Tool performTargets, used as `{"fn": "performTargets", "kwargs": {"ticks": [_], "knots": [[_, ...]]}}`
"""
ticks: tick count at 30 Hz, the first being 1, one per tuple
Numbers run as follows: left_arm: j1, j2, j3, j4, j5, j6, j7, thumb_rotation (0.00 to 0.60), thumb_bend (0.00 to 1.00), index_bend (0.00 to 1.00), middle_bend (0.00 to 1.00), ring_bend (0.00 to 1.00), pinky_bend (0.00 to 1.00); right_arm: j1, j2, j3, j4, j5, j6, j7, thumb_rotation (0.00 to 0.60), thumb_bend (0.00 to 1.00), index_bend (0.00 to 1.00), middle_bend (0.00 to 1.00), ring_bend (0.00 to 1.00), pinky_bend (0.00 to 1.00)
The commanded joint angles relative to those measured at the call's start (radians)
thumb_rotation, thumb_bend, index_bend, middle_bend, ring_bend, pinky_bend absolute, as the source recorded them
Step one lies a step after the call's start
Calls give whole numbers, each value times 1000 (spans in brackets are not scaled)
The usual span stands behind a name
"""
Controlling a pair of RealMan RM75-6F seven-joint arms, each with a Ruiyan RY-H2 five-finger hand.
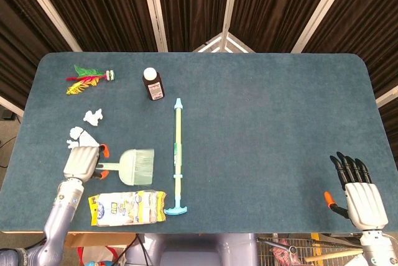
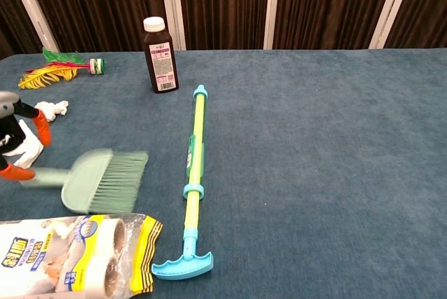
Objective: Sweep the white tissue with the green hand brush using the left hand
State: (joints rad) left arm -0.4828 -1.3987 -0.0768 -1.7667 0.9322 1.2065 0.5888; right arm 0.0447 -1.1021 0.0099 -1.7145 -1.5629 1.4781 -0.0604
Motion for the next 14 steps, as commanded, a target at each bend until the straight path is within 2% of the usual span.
{"fn": "performTargets", "kwargs": {"ticks": [1, 3, 6, 8, 11, 14], "knots": [[17, 56, 30, -42, 4, 4, 7, 600, 50, 97, 308, 408, 523, 0, 0, 0, -1, 1, -1, -1, 600, 376, 0, 0, 0, 0], [38, 104, 42, -71, 35, 22, -23, 600, 51, 49, 176, 262, 400, 0, 0, -1, -3, 1, -2, -3, 600, 376, 0, 0, 0, 0], [87, 177, 65, -99, 129, 66, -118, 600, 50, 22, 46, 111, 282, 1, 0, -1, -2, 1, -4, -7, 600, 376, 0, 0, 0, 0], [129, 229, 95, -103, 223, 108, -196, 600, 50, 4, 4, 38, 194, 2, -1, -1, -2, 0, -4, -11, 600, 376, 0, 0, 0, 0], [201, 295, 151, -68, 379, 201, -298, 600, 48, 0, 0, 0, 50, 2, -3, 0, 1, -3, -1, -17, 600, 376, 0, 0, 0, 0], [264, 321, 183, -5, 484, 297, -381, 600, 47, 0, 0, 0, 20, 3, -5, 0, 3, -3, -2, -19, 600, 376, 0, 0, 0, 0]]}}
